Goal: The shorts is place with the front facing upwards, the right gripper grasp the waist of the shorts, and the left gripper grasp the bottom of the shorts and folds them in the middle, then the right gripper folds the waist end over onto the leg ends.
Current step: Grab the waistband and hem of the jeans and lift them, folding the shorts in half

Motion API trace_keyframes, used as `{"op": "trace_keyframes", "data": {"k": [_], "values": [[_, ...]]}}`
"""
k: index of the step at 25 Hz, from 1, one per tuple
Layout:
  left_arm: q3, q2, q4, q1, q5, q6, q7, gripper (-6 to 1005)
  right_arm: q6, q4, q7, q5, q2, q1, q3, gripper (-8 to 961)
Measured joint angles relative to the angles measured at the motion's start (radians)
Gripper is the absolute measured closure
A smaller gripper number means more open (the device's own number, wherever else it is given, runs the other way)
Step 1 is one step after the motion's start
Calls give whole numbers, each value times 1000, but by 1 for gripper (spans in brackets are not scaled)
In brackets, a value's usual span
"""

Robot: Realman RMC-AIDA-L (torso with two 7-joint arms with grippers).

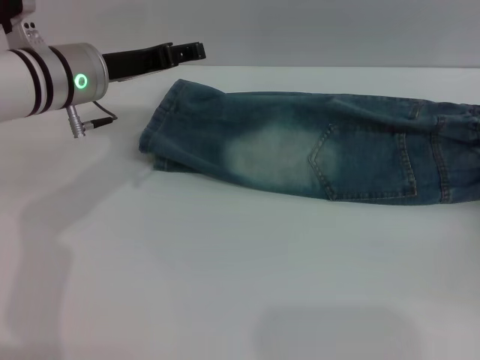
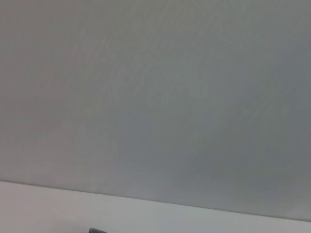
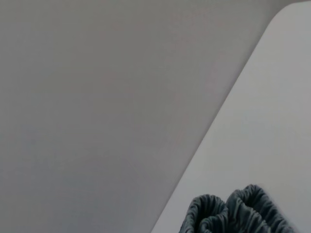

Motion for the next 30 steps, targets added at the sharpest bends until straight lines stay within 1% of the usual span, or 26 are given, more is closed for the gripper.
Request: {"op": "trace_keyframes", "data": {"k": [10,15,23,30], "values": [[1,-1,0,0,0,0,0,132,-13,11,10,-13,-4,20,0,321],[2,-2,0,-1,0,0,0,132,-20,28,28,-22,-13,28,-1,321],[0,-3,0,1,-3,0,0,132,-24,20,63,-27,-14,12,10,322],[3,-4,-5,0,-15,4,0,132,-46,10,63,-30,-15,8,9,659]]}}
